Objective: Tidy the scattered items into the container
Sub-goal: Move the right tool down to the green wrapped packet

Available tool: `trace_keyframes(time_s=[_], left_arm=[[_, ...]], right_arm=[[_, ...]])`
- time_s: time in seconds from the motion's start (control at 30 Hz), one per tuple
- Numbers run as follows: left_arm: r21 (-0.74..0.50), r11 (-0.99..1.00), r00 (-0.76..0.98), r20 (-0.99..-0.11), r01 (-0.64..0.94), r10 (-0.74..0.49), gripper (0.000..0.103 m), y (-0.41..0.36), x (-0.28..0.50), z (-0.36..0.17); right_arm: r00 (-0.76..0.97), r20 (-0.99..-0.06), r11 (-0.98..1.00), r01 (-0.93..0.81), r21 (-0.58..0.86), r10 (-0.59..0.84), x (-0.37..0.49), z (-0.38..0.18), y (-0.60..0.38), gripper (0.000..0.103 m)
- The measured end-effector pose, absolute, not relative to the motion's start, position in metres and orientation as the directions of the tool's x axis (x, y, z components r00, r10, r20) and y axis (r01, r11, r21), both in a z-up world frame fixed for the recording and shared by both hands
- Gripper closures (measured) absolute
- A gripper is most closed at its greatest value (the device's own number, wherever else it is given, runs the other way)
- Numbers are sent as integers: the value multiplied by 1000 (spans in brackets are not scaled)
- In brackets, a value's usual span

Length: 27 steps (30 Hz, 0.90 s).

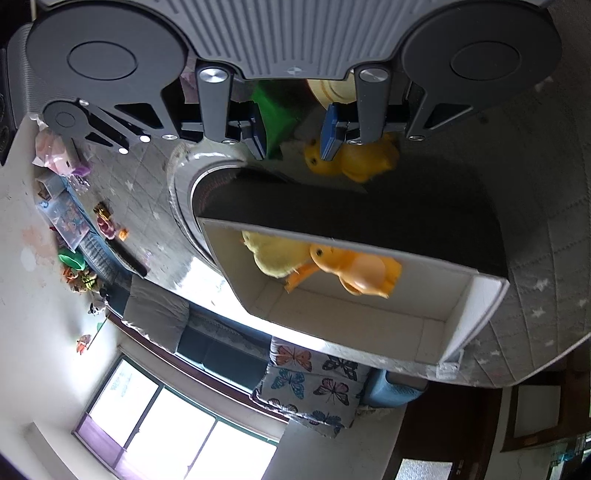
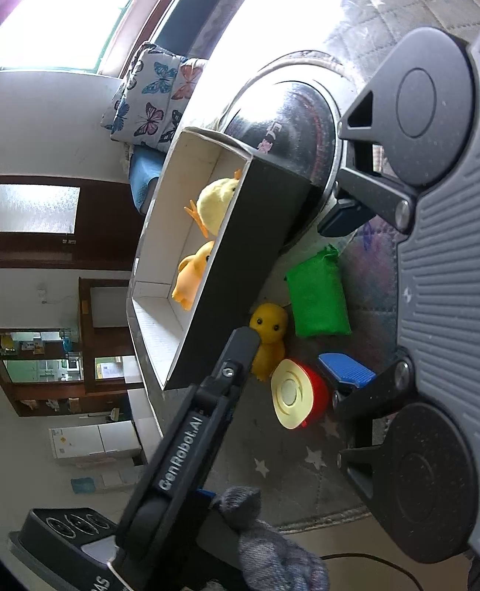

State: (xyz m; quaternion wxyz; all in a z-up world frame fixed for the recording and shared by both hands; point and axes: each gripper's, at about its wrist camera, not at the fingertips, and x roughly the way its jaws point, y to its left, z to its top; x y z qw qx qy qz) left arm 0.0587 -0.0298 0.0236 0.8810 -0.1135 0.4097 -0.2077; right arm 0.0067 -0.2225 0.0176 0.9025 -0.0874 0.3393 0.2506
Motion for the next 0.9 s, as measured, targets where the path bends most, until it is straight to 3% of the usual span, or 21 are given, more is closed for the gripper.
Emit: trace_keyframes(time_s=[0.9], left_arm=[[-391, 866, 494, -712, 312, -499, 68, -57, 65, 3]], right_arm=[[605, -697, 855, -518, 23, 385, 26, -5, -218, 34]])
